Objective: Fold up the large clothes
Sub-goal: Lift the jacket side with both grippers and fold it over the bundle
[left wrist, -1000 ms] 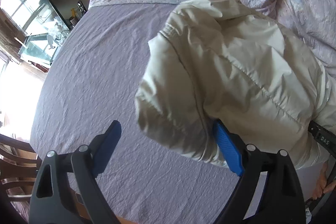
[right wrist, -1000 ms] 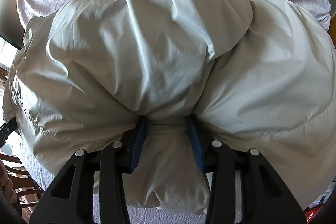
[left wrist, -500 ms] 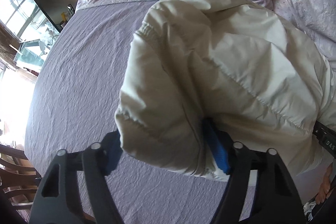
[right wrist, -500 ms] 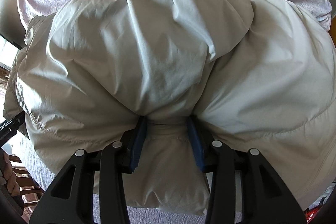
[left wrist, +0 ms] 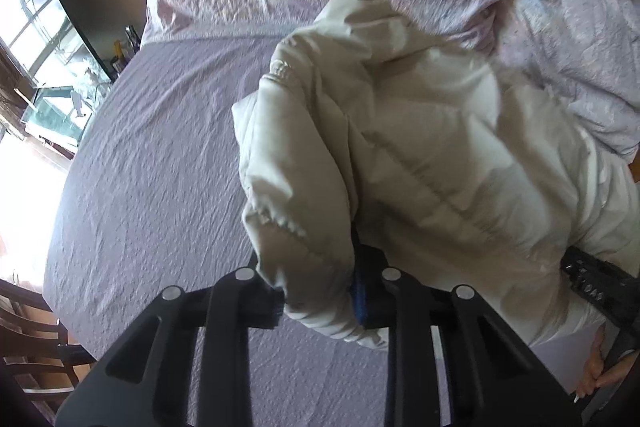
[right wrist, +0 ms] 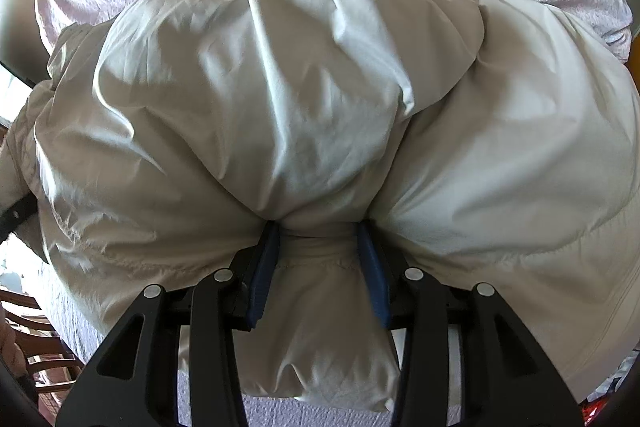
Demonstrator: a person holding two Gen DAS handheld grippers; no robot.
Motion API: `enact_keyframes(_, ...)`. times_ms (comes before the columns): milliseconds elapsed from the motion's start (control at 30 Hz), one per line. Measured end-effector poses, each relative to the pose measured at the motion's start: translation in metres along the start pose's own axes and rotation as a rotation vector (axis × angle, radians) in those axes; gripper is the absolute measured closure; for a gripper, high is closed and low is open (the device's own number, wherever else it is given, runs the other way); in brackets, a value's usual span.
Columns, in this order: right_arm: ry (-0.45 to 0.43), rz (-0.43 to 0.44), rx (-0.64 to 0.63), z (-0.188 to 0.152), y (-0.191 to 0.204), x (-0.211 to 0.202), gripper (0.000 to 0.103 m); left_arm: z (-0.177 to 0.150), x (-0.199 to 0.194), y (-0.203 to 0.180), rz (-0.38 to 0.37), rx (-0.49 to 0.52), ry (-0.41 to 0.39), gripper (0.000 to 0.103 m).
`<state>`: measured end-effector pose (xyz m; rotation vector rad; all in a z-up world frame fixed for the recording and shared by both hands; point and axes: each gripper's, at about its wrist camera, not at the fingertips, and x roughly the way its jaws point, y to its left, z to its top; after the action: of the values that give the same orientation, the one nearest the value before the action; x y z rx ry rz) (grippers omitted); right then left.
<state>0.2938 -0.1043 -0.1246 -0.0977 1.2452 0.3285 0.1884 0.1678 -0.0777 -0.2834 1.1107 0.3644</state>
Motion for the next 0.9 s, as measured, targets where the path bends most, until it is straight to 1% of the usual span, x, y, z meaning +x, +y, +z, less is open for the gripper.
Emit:
enact_keyframes(267, -0.003, 0.003, -0.007, -0.001, 0.001, -0.001, 0.060, 0.016, -0.041, -0.032, -0.031, 0.049, -0.095, 0.079)
enact_keyframes(467, 0.003, 0.025, -0.005, 0.000, -0.004, -0.002, 0.060, 0.022, -0.068, -0.074, -0.078, 0.119, -0.161, 0.079)
enact_keyframes(700, 0.000, 0.078, -0.003, 0.006, -0.023, 0.001, 0.060, 0.022, -0.089, -0.126, -0.136, 0.206, -0.208, 0.079)
enact_keyframes(900, 0.002, 0.130, -0.011, 0.009, -0.043, -0.003, 0.060, 0.020, -0.097, -0.162, -0.175, 0.260, -0.217, 0.079)
